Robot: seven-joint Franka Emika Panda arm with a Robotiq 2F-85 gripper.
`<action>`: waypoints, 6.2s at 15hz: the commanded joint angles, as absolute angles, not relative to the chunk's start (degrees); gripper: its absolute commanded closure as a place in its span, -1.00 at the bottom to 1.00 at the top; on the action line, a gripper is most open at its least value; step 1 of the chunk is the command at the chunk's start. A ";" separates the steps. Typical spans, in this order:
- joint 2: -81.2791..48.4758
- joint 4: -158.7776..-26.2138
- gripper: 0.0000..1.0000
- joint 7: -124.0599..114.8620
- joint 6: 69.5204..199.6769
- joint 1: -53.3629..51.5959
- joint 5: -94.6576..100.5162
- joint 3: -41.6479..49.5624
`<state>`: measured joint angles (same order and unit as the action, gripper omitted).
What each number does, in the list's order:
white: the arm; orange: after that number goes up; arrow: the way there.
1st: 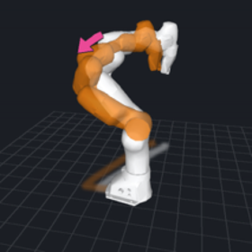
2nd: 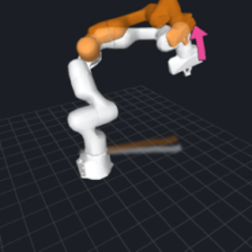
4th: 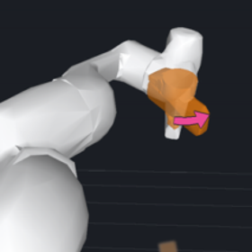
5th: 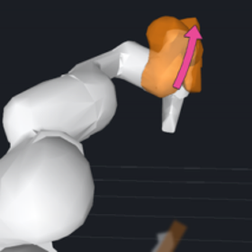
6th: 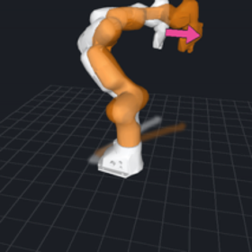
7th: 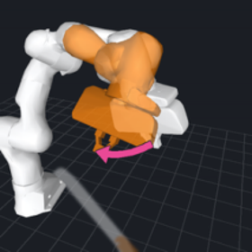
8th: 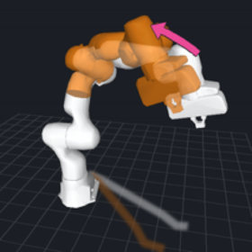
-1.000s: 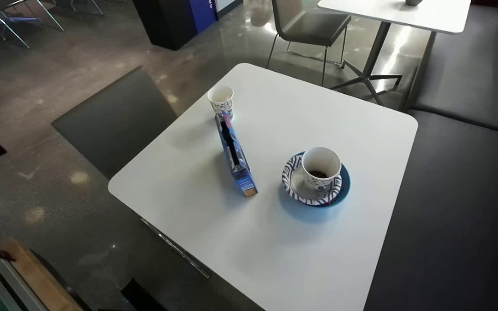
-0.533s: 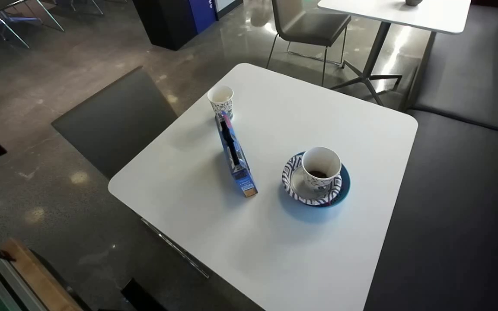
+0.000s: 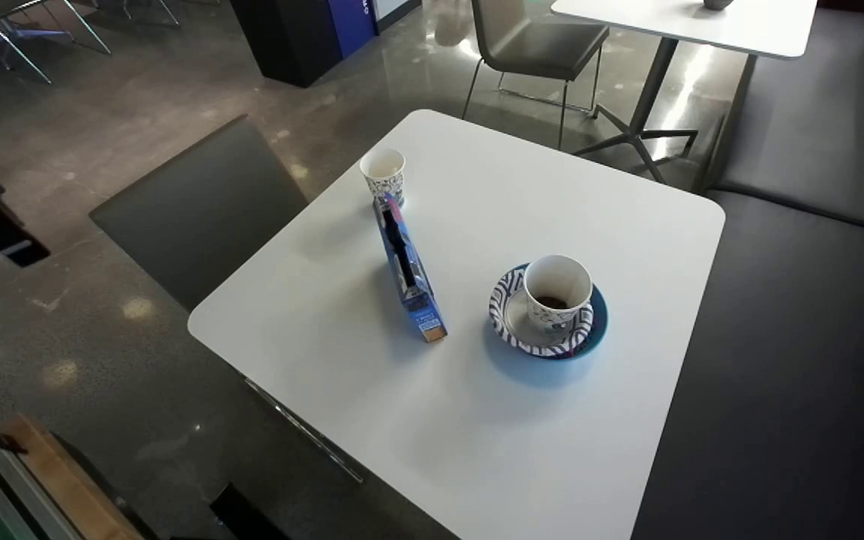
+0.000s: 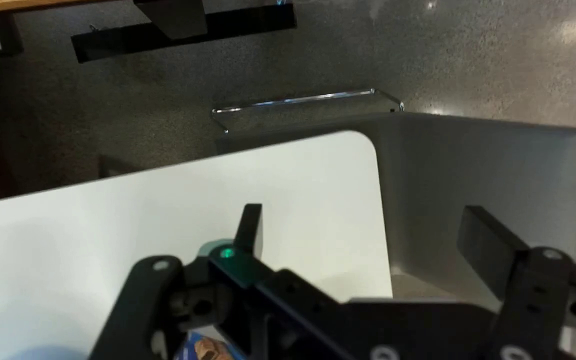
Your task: Shift the cup, which is on the plate, to the table
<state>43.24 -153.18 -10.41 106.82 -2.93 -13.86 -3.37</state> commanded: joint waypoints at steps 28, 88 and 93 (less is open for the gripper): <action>-4.95 -130.72 -1.00 -52.10 158.36 12.96 9.83 12.63; -37.74 -91.42 0.93 -57.42 152.16 0.80 -0.98 17.39; -39.63 -88.69 0.98 -58.47 151.29 1.20 -1.37 17.66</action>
<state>-38.08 -90.92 -57.47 152.21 0.71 -0.99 17.55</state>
